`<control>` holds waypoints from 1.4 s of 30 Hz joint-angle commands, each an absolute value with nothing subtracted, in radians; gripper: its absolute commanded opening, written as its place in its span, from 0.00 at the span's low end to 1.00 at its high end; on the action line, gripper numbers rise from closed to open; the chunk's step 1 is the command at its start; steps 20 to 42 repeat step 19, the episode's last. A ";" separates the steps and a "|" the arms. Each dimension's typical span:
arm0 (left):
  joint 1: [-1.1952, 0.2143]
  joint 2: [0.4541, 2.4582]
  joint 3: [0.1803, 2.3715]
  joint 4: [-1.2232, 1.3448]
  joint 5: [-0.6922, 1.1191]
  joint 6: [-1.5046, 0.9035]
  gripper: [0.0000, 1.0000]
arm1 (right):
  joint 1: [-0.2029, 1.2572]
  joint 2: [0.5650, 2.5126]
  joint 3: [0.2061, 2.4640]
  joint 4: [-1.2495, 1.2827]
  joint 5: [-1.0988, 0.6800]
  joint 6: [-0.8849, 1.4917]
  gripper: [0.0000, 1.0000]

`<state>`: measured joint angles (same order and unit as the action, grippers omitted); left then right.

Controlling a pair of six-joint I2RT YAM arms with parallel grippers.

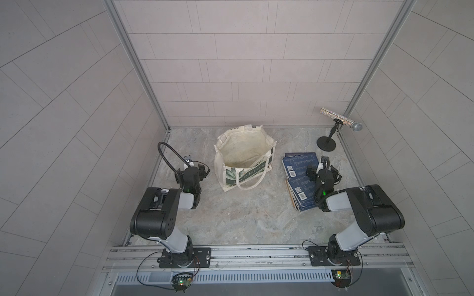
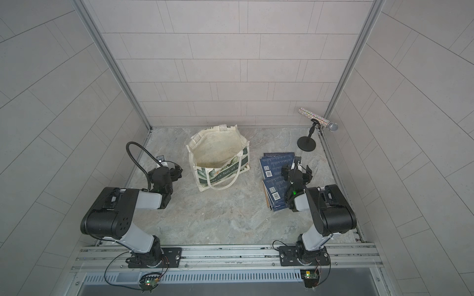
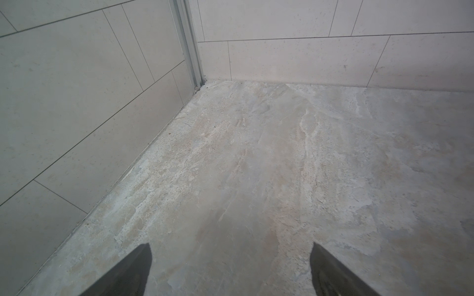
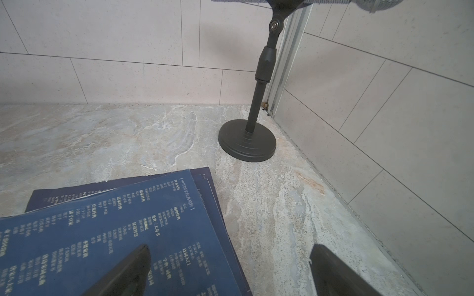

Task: Take out the books from the canvas bag
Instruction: Reset both arms

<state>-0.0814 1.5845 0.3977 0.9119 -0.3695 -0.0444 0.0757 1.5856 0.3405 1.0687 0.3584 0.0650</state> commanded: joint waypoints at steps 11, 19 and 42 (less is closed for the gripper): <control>-0.085 1.592 0.387 0.951 -0.388 -0.032 1.00 | 0.072 1.575 0.338 1.023 0.357 0.058 1.00; -0.078 1.594 0.397 0.932 -0.371 -0.042 1.00 | 0.072 1.575 0.338 1.022 0.356 0.057 1.00; -0.078 1.594 0.397 0.932 -0.371 -0.042 1.00 | 0.072 1.575 0.338 1.022 0.356 0.057 1.00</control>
